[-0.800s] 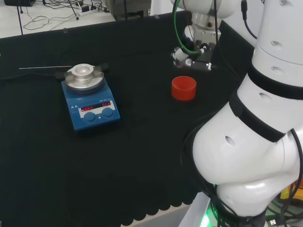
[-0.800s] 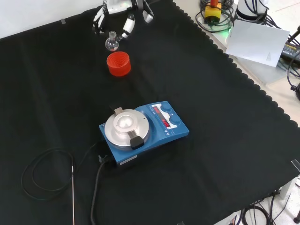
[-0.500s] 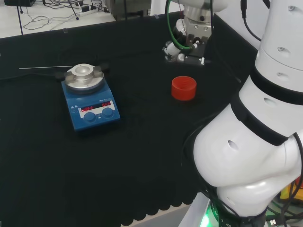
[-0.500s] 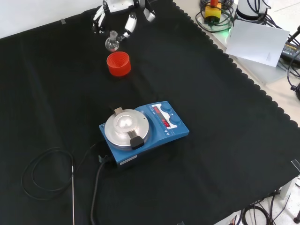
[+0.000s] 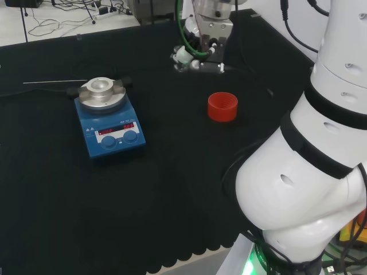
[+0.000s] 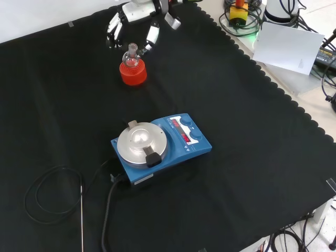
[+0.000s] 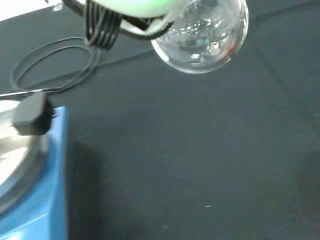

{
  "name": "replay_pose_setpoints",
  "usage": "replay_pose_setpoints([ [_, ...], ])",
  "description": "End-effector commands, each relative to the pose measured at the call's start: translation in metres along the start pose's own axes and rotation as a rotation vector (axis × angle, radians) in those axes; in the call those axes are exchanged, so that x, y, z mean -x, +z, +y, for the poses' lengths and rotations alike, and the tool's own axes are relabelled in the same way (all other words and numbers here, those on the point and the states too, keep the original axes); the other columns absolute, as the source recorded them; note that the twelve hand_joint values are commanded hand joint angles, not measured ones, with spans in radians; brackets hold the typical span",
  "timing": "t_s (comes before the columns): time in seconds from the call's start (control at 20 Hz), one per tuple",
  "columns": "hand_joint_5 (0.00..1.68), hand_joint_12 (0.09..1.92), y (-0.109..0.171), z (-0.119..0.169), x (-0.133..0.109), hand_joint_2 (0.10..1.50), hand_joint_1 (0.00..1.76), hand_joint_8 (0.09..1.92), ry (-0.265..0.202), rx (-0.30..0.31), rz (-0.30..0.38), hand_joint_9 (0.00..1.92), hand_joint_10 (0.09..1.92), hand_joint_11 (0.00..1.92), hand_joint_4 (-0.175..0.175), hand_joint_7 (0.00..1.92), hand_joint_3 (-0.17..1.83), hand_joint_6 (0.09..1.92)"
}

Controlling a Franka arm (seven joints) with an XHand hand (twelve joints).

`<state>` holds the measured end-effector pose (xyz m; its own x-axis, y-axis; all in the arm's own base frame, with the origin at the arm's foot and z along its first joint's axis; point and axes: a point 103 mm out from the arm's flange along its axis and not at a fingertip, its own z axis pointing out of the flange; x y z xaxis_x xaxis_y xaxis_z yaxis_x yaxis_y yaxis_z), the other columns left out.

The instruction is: Place the round-bottom flask on the heater.

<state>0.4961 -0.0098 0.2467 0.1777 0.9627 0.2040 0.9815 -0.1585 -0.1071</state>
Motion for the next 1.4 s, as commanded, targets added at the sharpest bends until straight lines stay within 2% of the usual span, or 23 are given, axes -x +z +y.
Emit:
replay_pose_setpoints([
  [0.05, 0.99, 1.28, -0.01, 0.017, -0.089, 0.72, 1.1, 0.74, -0.132, -0.037, -0.018, 0.74, 0.62, 0.59, -0.082, 0.5, 0.84, 1.24],
  [0.8, 1.0, 1.27, 0.026, 0.055, -0.173, 0.71, 1.11, 0.73, -0.268, -0.123, -0.05, 0.74, 0.61, 0.59, -0.083, 0.5, 0.85, 1.24],
  [1.4, 1.0, 1.27, 0.05, 0.053, -0.193, 0.71, 1.11, 0.73, -0.303, -0.161, -0.067, 0.75, 0.61, 0.6, -0.084, 0.5, 0.86, 1.24],
])
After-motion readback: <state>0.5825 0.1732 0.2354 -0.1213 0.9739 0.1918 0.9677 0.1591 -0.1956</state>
